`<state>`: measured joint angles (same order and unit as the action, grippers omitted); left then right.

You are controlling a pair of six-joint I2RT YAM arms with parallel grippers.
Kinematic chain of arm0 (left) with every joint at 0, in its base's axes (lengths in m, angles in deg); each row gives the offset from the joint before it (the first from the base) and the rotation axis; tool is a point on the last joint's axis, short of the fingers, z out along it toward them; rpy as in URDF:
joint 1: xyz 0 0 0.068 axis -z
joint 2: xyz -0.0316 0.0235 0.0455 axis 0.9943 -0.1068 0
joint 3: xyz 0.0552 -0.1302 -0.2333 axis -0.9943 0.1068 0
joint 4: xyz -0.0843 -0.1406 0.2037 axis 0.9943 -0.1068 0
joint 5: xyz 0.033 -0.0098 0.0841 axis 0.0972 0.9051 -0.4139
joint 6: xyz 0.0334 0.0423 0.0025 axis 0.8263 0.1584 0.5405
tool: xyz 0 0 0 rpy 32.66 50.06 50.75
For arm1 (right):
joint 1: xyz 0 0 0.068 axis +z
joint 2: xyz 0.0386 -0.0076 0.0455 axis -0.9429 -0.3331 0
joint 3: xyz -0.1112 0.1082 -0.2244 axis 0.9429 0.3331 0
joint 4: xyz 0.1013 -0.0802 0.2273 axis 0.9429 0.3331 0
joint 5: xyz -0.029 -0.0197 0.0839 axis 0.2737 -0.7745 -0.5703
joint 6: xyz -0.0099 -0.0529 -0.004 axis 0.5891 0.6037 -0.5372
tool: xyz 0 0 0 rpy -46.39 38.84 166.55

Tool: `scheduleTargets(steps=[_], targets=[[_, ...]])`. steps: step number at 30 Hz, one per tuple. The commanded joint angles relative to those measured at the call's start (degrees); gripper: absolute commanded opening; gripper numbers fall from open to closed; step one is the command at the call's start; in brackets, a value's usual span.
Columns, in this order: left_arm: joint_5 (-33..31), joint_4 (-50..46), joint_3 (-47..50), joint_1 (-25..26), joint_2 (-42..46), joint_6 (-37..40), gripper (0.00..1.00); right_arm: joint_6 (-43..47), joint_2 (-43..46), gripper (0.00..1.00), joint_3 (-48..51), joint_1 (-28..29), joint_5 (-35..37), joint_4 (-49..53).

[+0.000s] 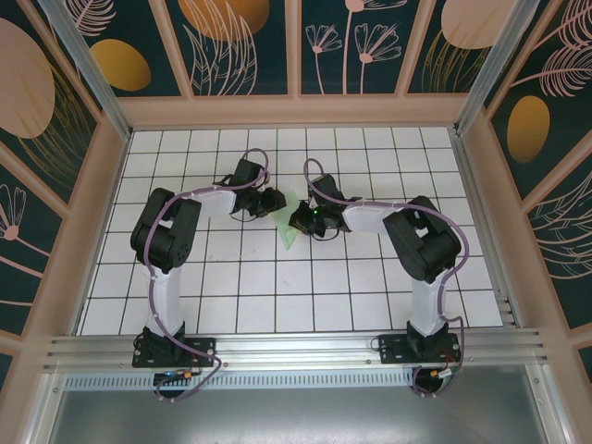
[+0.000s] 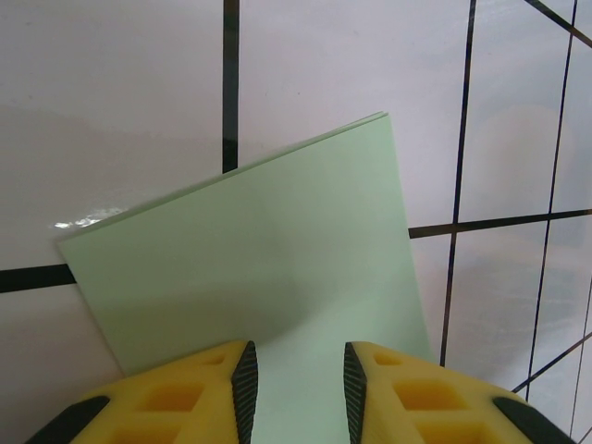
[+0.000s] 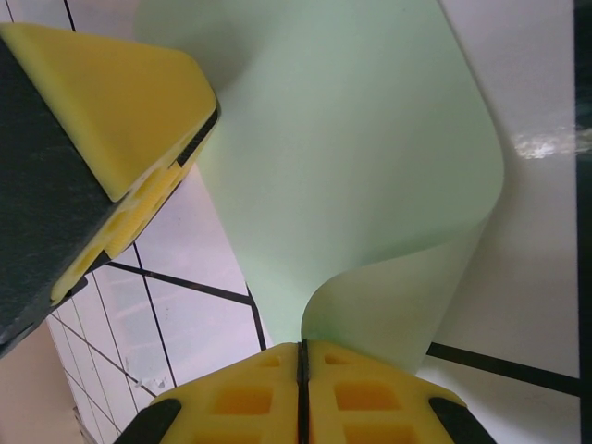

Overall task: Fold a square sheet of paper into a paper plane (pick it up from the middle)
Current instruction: Third fold the triangle at the center of the table.

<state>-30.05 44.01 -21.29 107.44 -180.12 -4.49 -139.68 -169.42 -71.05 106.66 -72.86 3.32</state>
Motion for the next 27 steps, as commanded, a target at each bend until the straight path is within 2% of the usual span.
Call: scheduleTargets(steps=[1, 27], targets=[[-0.17, -1.92, -0.32, -0.19, -2.05, 0.79, 0.34, 0.81, -0.92, 0.1, -1.51, 0.42, -0.62, -1.62], [0.37, -1.83, -0.21, -0.18, -2.37, 0.56, 0.34, 2.15, -4.31, 0.1, -3.99, 0.7, -1.87, -1.98]])
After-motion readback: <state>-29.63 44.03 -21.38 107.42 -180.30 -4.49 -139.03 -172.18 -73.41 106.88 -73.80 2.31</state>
